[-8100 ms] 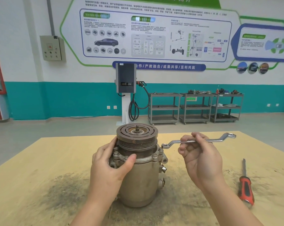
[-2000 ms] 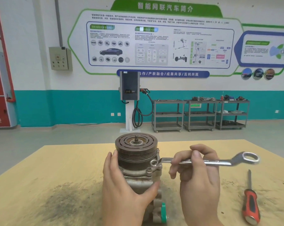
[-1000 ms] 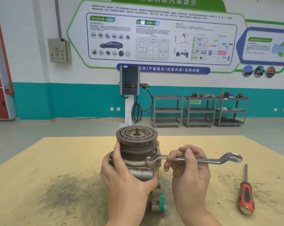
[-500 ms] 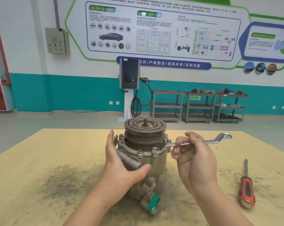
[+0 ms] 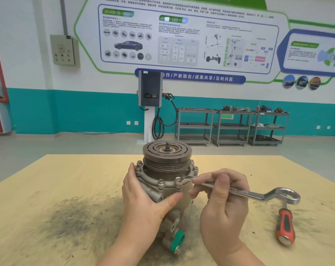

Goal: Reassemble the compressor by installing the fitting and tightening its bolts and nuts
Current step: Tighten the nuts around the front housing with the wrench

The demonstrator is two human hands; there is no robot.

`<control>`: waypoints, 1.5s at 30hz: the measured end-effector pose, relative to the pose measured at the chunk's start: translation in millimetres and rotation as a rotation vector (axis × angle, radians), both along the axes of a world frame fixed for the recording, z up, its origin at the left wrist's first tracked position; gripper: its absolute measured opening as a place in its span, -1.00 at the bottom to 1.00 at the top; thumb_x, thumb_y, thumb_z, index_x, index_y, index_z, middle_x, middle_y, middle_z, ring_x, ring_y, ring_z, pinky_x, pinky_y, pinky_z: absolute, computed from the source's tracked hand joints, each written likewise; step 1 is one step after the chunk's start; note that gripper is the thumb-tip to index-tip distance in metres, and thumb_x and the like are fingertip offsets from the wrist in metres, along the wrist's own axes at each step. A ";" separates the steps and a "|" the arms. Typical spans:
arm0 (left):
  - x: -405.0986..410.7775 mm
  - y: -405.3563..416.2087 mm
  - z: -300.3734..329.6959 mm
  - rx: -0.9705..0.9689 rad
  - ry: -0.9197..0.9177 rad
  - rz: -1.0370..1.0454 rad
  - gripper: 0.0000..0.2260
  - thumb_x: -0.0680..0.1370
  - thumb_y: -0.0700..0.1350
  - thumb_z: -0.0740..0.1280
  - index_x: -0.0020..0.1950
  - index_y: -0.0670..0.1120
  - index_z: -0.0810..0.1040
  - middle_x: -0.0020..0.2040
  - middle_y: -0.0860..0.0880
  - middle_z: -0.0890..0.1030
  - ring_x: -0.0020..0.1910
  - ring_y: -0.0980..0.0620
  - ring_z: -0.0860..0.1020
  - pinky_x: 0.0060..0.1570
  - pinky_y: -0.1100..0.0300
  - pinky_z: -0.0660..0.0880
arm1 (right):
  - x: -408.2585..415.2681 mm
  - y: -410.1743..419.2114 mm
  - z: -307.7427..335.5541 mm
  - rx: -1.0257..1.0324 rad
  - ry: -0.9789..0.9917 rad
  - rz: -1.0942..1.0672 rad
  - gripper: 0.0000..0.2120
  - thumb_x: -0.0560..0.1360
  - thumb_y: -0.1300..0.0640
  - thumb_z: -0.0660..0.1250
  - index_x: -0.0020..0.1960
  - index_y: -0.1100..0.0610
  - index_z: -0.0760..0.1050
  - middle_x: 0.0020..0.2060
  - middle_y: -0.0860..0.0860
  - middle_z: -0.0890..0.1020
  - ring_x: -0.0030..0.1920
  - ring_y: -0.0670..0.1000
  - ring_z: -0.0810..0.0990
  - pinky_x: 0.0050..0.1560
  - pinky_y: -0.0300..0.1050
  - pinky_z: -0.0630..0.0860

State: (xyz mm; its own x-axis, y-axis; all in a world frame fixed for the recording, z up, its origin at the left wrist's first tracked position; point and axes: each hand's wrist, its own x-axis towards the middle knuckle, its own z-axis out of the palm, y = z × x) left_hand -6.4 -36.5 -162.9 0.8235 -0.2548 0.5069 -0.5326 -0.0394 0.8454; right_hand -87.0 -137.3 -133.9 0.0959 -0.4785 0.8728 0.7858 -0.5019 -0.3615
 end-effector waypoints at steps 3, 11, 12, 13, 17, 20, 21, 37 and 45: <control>1.3 -1.9 -2.1 0.001 -0.008 0.027 0.14 0.12 0.39 0.49 0.55 0.15 -0.01 0.45 0.18 0.16 0.46 0.18 0.13 0.43 0.13 0.16 | -0.1 -0.4 -4.3 -0.145 -0.021 -0.091 -0.85 0.66 -0.05 0.12 0.04 -0.13 0.47 -0.24 0.05 0.62 -0.34 -0.07 0.61 -0.29 -0.22 0.53; 6.2 2.2 -1.3 0.005 0.029 0.030 0.12 0.08 0.37 0.47 0.55 0.10 0.10 0.45 0.18 0.27 0.37 0.30 0.22 0.32 0.24 0.21 | -10.3 3.1 13.4 0.068 0.021 0.083 -0.83 0.66 0.01 0.10 -0.01 -0.05 0.44 -0.28 0.04 0.63 -0.38 0.04 0.59 -0.32 -0.13 0.53; 7.5 2.9 -0.3 0.020 0.035 0.016 0.15 0.09 0.39 0.43 0.58 0.11 0.03 0.52 0.20 0.17 0.44 0.32 0.13 0.39 0.23 0.14 | -10.4 -0.6 16.8 0.247 0.033 0.175 -0.84 0.66 0.06 0.08 -0.03 0.00 0.42 -0.32 0.07 0.63 -0.42 0.06 0.57 -0.35 -0.14 0.52; 9.4 4.2 0.9 0.049 0.029 -0.010 0.15 0.12 0.42 0.39 0.59 0.12 -0.06 0.55 0.26 0.01 0.46 0.42 0.00 0.43 0.26 0.04 | -9.3 -5.6 18.1 0.404 0.056 0.255 -0.84 0.66 0.12 0.07 -0.03 0.07 0.39 -0.36 0.09 0.62 -0.46 0.06 0.54 -0.39 -0.16 0.50; 26.5 12.4 5.3 0.190 0.009 -0.120 0.02 0.27 0.42 0.24 0.57 0.14 -0.19 0.50 0.34 -0.25 0.15 0.78 -0.20 0.30 0.52 -0.15 | -3.4 -29.6 22.5 0.714 0.106 0.390 -0.82 0.69 0.21 0.01 -0.04 0.16 0.33 -0.43 0.10 0.60 -0.50 0.03 0.50 -0.47 -0.18 0.46; 34.8 15.3 5.9 0.195 -0.011 -0.133 -0.13 0.34 0.37 0.18 0.56 0.15 -0.09 0.54 0.28 -0.12 0.31 0.66 -0.13 0.13 0.75 -0.12 | -5.3 -46.9 28.1 0.767 0.063 0.373 -0.81 0.69 0.20 0.01 -0.04 0.16 0.34 -0.41 0.08 0.61 -0.47 0.02 0.52 -0.43 -0.18 0.49; 36.2 16.2 5.0 0.190 -0.014 -0.130 -0.16 0.36 0.35 0.17 0.56 0.13 -0.06 0.55 0.26 -0.09 0.39 0.56 -0.10 0.13 0.76 -0.10 | -5.6 -51.9 28.9 0.769 0.067 0.383 -0.81 0.69 0.19 0.01 -0.03 0.16 0.34 -0.41 0.08 0.61 -0.47 0.02 0.52 -0.43 -0.20 0.49; 20.5 13.4 9.4 0.053 0.032 -0.169 -0.07 0.12 0.48 0.44 0.44 0.28 0.27 0.40 0.20 0.44 0.39 0.14 0.41 0.39 -0.04 0.38 | -0.7 -60.9 24.8 0.747 0.307 0.657 -0.79 0.66 0.21 0.03 -0.10 0.16 0.36 -0.47 0.07 0.50 -0.55 0.00 0.40 -0.53 -0.22 0.36; 42.1 20.6 10.1 -0.052 0.081 -0.383 -0.51 0.28 0.07 0.55 0.06 0.52 0.49 0.11 0.28 0.64 0.11 0.25 0.60 -0.06 0.40 0.53 | 1.2 -58.4 27.6 0.681 0.287 0.650 -0.80 0.67 0.21 0.02 -0.09 0.16 0.35 -0.43 0.06 0.51 -0.51 0.01 0.41 -0.49 -0.21 0.39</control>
